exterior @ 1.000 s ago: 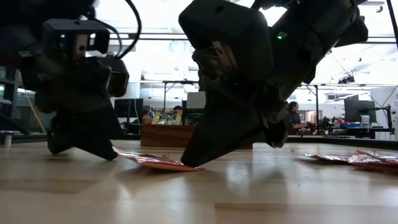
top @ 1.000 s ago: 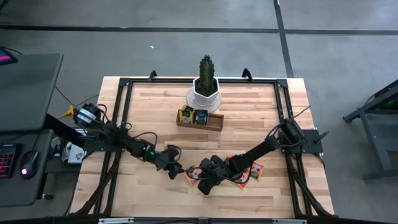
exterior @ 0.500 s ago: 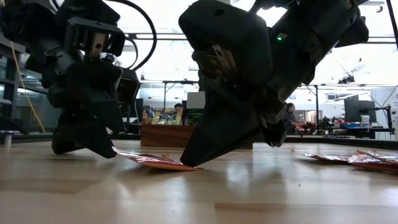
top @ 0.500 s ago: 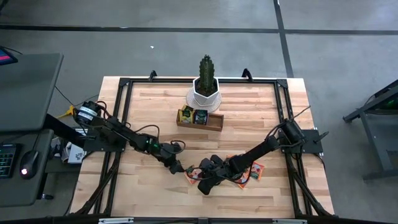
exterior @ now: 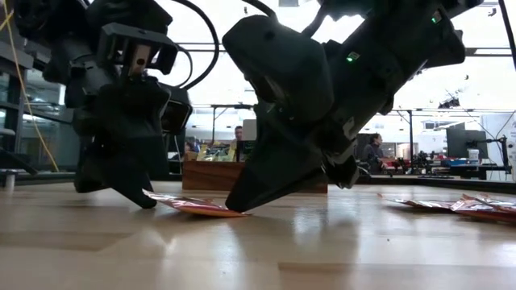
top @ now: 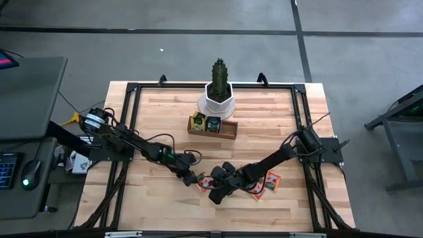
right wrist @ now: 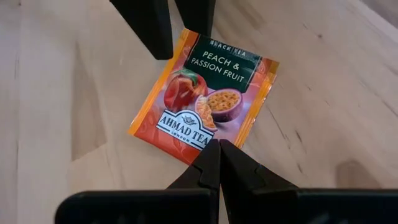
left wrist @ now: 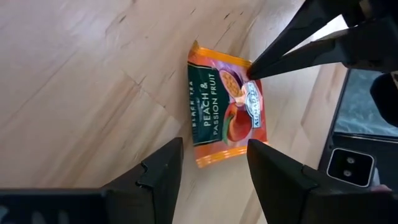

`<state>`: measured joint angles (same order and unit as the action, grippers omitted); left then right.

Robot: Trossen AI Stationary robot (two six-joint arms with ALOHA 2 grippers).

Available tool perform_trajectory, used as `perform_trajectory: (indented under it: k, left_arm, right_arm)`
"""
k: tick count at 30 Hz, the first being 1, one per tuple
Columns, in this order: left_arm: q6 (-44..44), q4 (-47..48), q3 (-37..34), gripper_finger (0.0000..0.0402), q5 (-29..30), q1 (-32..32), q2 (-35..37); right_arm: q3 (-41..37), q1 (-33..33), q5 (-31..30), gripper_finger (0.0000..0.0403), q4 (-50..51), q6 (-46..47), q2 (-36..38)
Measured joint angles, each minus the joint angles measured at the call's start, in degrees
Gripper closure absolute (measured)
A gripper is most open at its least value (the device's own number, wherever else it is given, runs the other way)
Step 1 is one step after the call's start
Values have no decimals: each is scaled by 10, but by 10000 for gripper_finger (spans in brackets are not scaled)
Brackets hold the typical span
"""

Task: Pick & Place Tea
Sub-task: Put the orange tea bag into the right section of the wooden organizer

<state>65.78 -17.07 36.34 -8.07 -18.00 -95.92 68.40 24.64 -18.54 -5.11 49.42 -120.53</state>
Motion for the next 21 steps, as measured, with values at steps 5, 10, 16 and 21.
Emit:
perform_trajectory:
  k: [5, 10, 16, 21]
  left_arm:
    - [0, 10, 6, 220, 4, 0, 0]
    - [0, 8, 7, 220, 17, 0, 0]
    - [0, 8, 7, 253, 25, 0, 0]
    - [0, 10, 7, 312, 25, 0, 0]
  right_arm:
    - [0, -3, 0, 403, -6, -9, 0]
    - [0, -10, 9, 403, -25, -19, 0]
    - [0, -17, 14, 403, -26, -21, 0]
    - [0, -22, 28, 403, -27, -25, 0]
